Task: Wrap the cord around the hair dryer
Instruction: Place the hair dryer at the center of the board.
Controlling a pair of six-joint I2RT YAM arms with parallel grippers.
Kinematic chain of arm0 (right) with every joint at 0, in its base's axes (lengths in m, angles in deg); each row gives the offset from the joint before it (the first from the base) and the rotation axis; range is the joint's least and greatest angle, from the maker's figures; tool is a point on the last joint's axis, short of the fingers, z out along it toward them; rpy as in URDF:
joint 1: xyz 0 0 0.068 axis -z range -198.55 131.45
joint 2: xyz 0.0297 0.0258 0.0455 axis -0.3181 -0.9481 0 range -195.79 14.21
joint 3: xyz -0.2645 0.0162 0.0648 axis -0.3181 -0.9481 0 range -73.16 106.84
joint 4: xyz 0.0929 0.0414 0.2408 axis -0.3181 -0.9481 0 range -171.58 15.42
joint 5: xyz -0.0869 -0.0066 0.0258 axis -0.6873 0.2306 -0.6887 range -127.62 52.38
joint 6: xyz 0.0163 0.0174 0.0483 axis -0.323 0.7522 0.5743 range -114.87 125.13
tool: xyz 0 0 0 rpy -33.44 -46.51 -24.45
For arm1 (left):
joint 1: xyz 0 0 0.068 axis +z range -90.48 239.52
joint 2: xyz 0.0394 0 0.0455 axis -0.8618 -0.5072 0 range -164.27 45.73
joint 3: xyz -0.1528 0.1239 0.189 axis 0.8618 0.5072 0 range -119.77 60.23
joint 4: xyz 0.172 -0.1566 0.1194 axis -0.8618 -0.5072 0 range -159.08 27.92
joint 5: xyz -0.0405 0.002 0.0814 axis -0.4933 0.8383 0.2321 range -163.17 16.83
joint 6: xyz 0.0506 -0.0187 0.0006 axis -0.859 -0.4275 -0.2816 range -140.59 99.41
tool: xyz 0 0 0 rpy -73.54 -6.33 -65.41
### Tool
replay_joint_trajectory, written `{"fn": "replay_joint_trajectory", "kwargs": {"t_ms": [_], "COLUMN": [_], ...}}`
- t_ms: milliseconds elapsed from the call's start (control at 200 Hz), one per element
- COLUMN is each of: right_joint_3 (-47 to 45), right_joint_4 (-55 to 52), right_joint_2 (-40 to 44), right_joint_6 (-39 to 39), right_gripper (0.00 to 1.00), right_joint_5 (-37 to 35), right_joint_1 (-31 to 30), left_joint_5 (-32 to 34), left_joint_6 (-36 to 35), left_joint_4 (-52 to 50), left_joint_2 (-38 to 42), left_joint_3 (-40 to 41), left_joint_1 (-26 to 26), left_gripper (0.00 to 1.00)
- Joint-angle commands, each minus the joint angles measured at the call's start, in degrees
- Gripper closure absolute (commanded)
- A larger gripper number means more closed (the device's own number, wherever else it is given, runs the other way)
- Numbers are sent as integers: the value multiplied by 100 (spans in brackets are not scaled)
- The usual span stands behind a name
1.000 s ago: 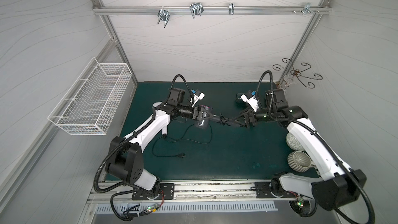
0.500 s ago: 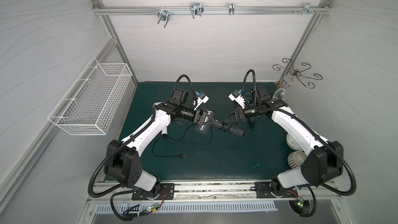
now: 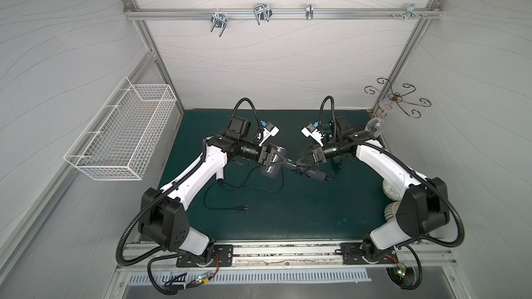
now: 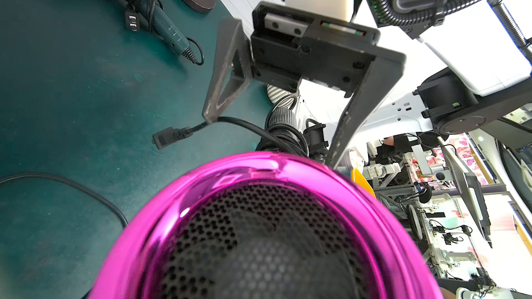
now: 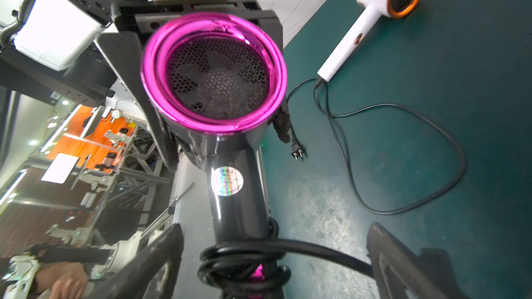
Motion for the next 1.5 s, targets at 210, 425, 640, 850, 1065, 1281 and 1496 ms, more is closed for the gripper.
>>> {"fn": "replay_joint_trajectory", "kwargs": {"t_ms": [210,425,640,850,1065,1281,1496], "right_joint_3": [-112,-305,-303,-287,-378,-278,-616], "right_joint_4": [-623,-522,-577,-544,-584,-547,453], "right_joint_2": [-261,-239,-435,-538,-610,-838,-628], "right_joint_6": [-532,-476,-481,-427,-499,-257,765], "right_gripper": [1,5,32,51,67,100,100], "right_joint_5": [488,464,420,410,411,165,410], "right_joint_1": [-371,-451,-452,-450,-500,-457,319], "left_joint_5": [-290,-296,-269,-234,-233,-183,187], "left_joint_6": [-185,-183,-159,-120,16,192,547], "left_joint_4": [234,263,318,409,633,903,1354], "left_joint_2": [209,174,174,156,61,-113,-208], "left_joint_3": [-442,-468,-464,-468,-542,-582,-615], "left_joint_1": [0,0,8,13,17,13,8], "left_gripper": [100,100,100,100,100,100,78]}}
